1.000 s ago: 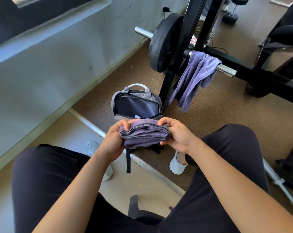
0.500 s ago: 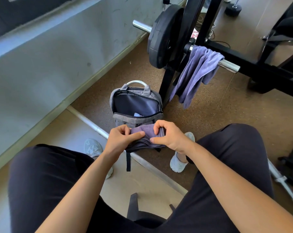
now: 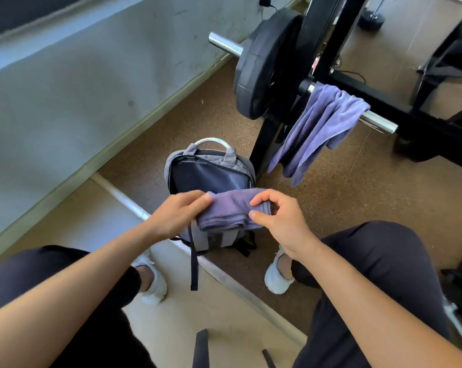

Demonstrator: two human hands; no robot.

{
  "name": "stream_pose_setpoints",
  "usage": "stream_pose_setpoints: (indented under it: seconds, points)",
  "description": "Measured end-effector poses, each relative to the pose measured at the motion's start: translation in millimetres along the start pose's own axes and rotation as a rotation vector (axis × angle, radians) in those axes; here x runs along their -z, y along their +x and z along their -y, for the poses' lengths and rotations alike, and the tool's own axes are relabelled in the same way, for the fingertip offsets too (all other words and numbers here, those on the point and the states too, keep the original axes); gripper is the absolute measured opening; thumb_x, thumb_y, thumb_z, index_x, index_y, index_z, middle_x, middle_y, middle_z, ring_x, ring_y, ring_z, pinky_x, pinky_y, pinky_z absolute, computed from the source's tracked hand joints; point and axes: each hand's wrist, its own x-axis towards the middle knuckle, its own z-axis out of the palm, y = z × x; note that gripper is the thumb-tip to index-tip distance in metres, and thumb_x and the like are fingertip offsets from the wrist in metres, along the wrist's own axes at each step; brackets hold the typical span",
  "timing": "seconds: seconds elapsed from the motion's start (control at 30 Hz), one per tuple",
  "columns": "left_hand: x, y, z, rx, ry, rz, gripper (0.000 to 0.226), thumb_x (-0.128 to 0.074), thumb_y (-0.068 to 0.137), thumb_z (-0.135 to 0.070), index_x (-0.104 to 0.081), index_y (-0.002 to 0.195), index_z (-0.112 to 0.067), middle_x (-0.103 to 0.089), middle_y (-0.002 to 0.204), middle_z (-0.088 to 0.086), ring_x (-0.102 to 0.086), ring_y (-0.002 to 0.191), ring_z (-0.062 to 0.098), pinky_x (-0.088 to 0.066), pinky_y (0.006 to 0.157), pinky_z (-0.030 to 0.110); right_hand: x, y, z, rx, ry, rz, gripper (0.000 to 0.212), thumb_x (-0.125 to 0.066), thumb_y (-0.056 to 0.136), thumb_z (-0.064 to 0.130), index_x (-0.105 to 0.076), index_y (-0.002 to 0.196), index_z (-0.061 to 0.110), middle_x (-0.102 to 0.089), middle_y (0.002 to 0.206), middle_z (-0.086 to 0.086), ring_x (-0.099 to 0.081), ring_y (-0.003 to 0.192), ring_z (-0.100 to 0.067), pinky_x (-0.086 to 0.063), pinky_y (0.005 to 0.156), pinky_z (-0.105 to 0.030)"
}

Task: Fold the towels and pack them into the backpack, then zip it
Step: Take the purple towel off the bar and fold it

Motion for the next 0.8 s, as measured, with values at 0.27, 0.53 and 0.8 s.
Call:
stream_pose_setpoints:
  seconds: [0.27, 0.53, 0.8]
  points:
    - [39, 92, 72, -0.013, 0.570, 0.010, 0.046, -0.079, 0.082, -0.037, -0.066, 0.125, -0.029, -0.068, 0.115, -0.006, -0.065, 0.109, 0.024, -0.048, 0.076, 0.032, -26, 82, 9, -0.104, -0.030, -0.238, 0.019, -0.074, 0.087, 0.006, -0.066, 0.087, 0.024, -0.058, 0.087, 0.002, -0.053, 0.080, -0.015, -0.045, 0.068, -0.029]
    - [20, 104, 114, -0.089, 0.777, 0.088, 0.157, -0.075, 0.043, -0.078, 0.011, 0.163, -0.025, -0.005, 0.173, 0.007, -0.011, 0.155, 0.035, -0.021, 0.125, 0.047, -112, 160, -46, -0.551, -0.053, -0.044, 0.030, -0.063, 0.083, -0.013, -0.067, 0.081, 0.016, -0.062, 0.081, -0.007, -0.059, 0.077, -0.024, -0.051, 0.065, -0.032]
    - [2, 99, 121, -0.113, 0.799, 0.068, 0.156, -0.053, 0.041, -0.095, 0.005, 0.164, -0.019, -0.006, 0.171, 0.013, -0.010, 0.155, 0.042, -0.020, 0.124, 0.058, -129, 152, -130, -0.776, -0.397, 0.067, 0.027, -0.049, 0.096, -0.002, -0.070, 0.112, 0.003, -0.063, 0.123, -0.017, -0.061, 0.112, -0.036, -0.052, 0.091, -0.038]
